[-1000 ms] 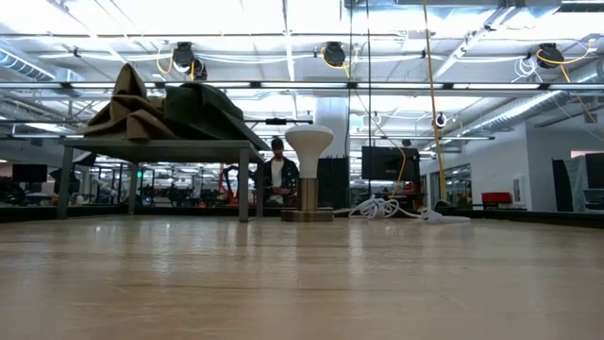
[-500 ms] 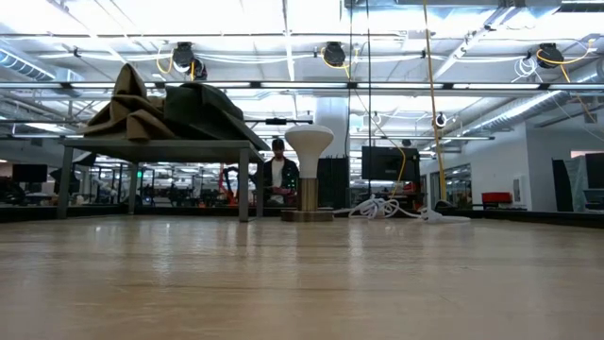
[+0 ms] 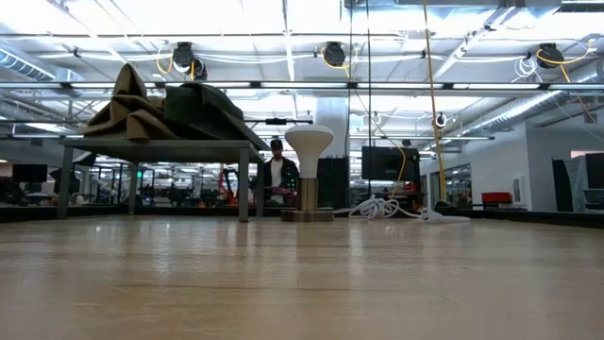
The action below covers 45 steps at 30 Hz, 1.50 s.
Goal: Pick & Place hat
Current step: Stack the black cap on the stacked black caps on the shelf
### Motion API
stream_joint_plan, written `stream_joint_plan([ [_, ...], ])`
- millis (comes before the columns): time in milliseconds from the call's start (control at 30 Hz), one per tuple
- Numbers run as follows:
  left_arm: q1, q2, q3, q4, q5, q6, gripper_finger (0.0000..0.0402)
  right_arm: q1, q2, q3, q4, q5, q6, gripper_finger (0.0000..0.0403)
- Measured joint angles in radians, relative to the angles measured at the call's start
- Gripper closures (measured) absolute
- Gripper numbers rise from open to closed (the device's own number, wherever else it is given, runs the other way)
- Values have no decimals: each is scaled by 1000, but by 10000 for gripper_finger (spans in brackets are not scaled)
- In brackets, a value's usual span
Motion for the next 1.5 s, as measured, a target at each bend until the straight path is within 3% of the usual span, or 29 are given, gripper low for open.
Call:
stream_joint_plan([
  [233, 152, -13, 0, -13, 168, -12, 398, 2, -64, 0, -1, -112, 14, 288],
  [700, 461, -6, 0, -15, 533, 17, 399, 32, -166, 0, -2, -79, -31, 293],
  [1067, 682, 67, 1, 50, 613, 32, 399, 32, -152, 0, -2, -52, -126, 298],
  [1367, 761, 218, 1, 213, 687, -12, 399, 32, -125, 0, -3, -52, -154, 298],
  [1500, 803, 260, 1, 209, 696, -11, 399, 32, -116, 0, -3, -52, -154, 298],
])
